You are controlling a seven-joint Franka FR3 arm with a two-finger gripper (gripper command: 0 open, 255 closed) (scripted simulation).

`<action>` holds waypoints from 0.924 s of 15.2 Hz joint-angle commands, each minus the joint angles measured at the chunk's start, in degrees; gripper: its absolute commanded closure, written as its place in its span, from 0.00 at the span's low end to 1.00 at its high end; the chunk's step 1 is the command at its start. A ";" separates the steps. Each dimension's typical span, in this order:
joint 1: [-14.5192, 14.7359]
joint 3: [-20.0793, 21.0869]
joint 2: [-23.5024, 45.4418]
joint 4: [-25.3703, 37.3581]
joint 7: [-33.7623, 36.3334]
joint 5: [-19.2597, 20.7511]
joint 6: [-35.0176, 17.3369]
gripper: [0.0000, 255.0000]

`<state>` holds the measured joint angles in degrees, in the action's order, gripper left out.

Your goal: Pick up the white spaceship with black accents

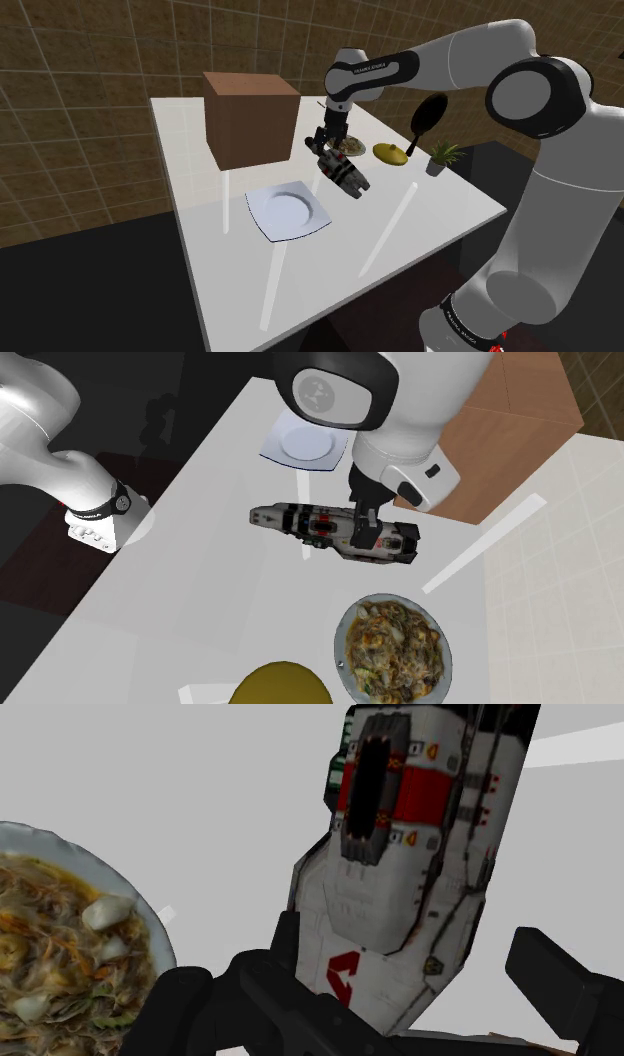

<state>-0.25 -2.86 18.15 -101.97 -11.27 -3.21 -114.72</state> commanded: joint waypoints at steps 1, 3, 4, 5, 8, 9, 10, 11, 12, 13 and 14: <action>0.00 0.00 0.03 -0.21 -0.01 -0.01 -0.28 1.00; 0.00 0.00 0.02 -0.16 -0.01 -0.01 -0.21 1.00; 0.00 0.00 0.03 -0.14 0.00 -0.01 -0.21 1.00; 0.01 0.01 0.01 -0.17 0.00 -0.01 -0.22 1.00; 0.01 0.01 0.00 -0.18 0.00 -0.01 -0.21 1.00; 0.01 0.01 -0.02 -0.20 0.00 -0.01 -0.20 1.00; 0.02 0.02 0.18 -0.08 0.02 -0.02 -0.29 1.00; 0.02 0.01 -0.12 0.29 0.05 0.01 0.38 1.00; 0.02 0.00 -0.41 0.67 0.09 0.04 1.04 1.00; 0.02 -0.01 -0.69 1.06 0.12 0.07 1.72 1.00; 0.03 -0.02 -0.94 1.50 0.16 0.10 2.40 1.00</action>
<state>-0.20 -2.86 17.37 -101.11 -11.12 -3.13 -113.06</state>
